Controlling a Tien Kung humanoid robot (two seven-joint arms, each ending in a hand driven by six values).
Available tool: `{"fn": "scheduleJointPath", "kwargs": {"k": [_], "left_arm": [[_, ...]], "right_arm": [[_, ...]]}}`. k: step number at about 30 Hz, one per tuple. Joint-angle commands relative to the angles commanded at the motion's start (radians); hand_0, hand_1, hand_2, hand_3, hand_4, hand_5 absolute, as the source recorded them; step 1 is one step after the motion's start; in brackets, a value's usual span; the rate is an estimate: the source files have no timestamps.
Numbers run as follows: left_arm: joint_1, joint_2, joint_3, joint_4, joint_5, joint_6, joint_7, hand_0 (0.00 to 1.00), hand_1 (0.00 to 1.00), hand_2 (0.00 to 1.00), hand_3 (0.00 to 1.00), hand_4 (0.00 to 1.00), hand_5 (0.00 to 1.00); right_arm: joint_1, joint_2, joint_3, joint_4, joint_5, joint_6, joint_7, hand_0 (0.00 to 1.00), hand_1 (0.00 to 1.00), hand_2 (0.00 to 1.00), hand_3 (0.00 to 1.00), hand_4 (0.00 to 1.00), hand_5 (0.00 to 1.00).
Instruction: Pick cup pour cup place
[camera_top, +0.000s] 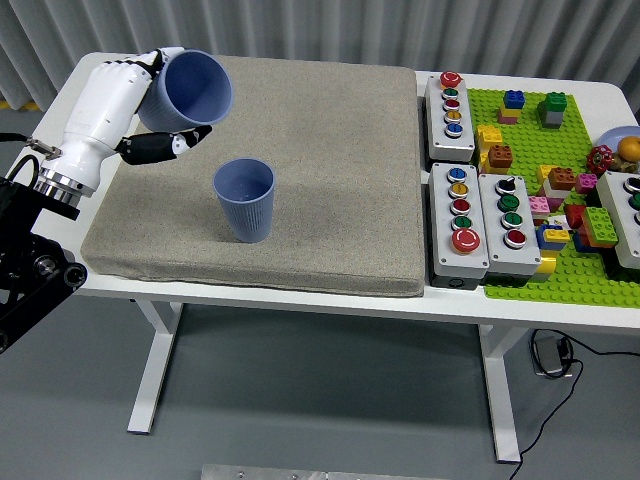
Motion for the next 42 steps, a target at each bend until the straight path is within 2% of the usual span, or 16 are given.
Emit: {"fn": "scheduleJointPath", "kwargs": {"k": [2, 3, 4, 7, 8, 10, 12, 15, 17, 19, 20, 24, 32, 35, 38, 42], "left_arm": [[0.011, -0.037, -0.027, 0.017, -0.091, 0.005, -0.012, 0.514, 0.53, 0.554, 0.549, 0.659, 0.014], [0.013, -0.043, -0.03, 0.019, -0.13, 0.006, -0.013, 0.514, 0.53, 0.554, 0.549, 0.659, 0.014], [0.02, -0.065, -0.04, 0.032, -0.176, 0.017, -0.023, 0.514, 0.53, 0.554, 0.549, 0.659, 0.014], [0.037, -0.109, -0.062, 0.056, -0.29, 0.041, -0.036, 0.514, 0.53, 0.554, 0.549, 0.659, 0.014], [0.046, -0.134, -0.075, 0.071, -0.329, 0.06, -0.039, 0.512, 0.523, 0.553, 0.545, 0.661, 0.022], [0.069, -0.187, -0.097, 0.103, -0.356, 0.097, -0.057, 0.512, 0.523, 0.553, 0.545, 0.661, 0.022], [0.079, -0.213, -0.105, 0.118, -0.359, 0.109, -0.068, 0.512, 0.523, 0.553, 0.545, 0.661, 0.022], [0.105, -0.277, -0.123, 0.157, -0.363, 0.147, -0.103, 0.509, 0.521, 0.552, 0.545, 0.663, 0.03], [0.117, -0.305, -0.129, 0.175, -0.379, 0.15, -0.122, 0.509, 0.521, 0.552, 0.545, 0.663, 0.03], [0.13, -0.322, -0.127, 0.191, -0.388, 0.15, -0.14, 0.509, 0.521, 0.552, 0.545, 0.663, 0.03], [0.132, -0.325, -0.127, 0.194, -0.389, 0.15, -0.144, 0.516, 0.531, 0.557, 0.547, 0.669, 0.061], [0.147, -0.339, -0.106, 0.236, -0.406, 0.15, -0.184, 0.516, 0.531, 0.557, 0.547, 0.669, 0.061], [0.135, -0.363, -0.066, 0.325, -0.527, 0.15, -0.29, 0.53, 0.55, 0.586, 0.55, 0.665, 0.07], [0.131, -0.368, -0.059, 0.348, -0.532, 0.15, -0.31, 0.53, 0.55, 0.586, 0.55, 0.665, 0.07], [0.124, -0.376, -0.048, 0.396, -0.572, 0.15, -0.359, 0.537, 0.556, 0.591, 0.552, 0.669, 0.081], [0.117, -0.385, -0.037, 0.438, -0.587, 0.15, -0.4, 0.537, 0.556, 0.591, 0.552, 0.669, 0.081]], "right_arm": [[0.0, 0.001, 0.001, 0.0, -0.002, 0.0, 0.0, 0.685, 0.636, 0.58, 0.581, 0.002, 0.155], [0.0, 0.001, 0.001, 0.0, -0.003, 0.0, 0.0, 0.685, 0.636, 0.58, 0.581, 0.002, 0.155], [0.001, 0.0, 0.002, 0.0, -0.005, 0.001, 0.001, 0.685, 0.636, 0.58, 0.581, 0.002, 0.155], [0.001, 0.0, 0.002, 0.0, -0.005, 0.001, 0.002, 0.685, 0.636, 0.58, 0.581, 0.002, 0.155], [0.0, 0.0, 0.003, 0.0, -0.005, 0.001, 0.002, 0.685, 0.636, 0.58, 0.581, 0.002, 0.154], [0.0, 0.001, 0.005, -0.001, -0.008, 0.001, 0.003, 0.685, 0.636, 0.58, 0.581, 0.002, 0.154], [-0.001, 0.002, 0.006, 0.0, -0.01, 0.002, 0.003, 0.685, 0.636, 0.58, 0.581, 0.002, 0.154], [-0.004, 0.004, 0.012, 0.0, -0.021, 0.003, 0.003, 0.685, 0.636, 0.58, 0.581, 0.002, 0.157], [-0.006, 0.005, 0.016, 0.0, -0.028, 0.005, 0.002, 0.685, 0.636, 0.58, 0.581, 0.002, 0.157], [-0.008, 0.007, 0.019, 0.001, -0.034, 0.006, 0.002, 0.685, 0.636, 0.58, 0.581, 0.002, 0.157], [-0.009, 0.007, 0.02, 0.001, -0.035, 0.006, 0.002, 0.685, 0.636, 0.58, 0.581, 0.002, 0.154], [-0.012, 0.008, 0.023, 0.001, -0.04, 0.007, 0.001, 0.685, 0.636, 0.58, 0.581, 0.002, 0.154], [-0.014, 0.009, 0.028, 0.002, -0.048, 0.01, 0.001, 0.685, 0.636, 0.58, 0.581, 0.002, 0.154], [-0.016, 0.01, 0.028, 0.002, -0.05, 0.011, 0.0, 0.685, 0.636, 0.58, 0.581, 0.002, 0.154], [-0.017, 0.01, 0.03, 0.002, -0.052, 0.012, 0.001, 0.685, 0.636, 0.58, 0.581, 0.002, 0.155], [-0.017, 0.01, 0.031, 0.001, -0.053, 0.013, 0.001, 0.685, 0.636, 0.58, 0.581, 0.002, 0.155]]}}
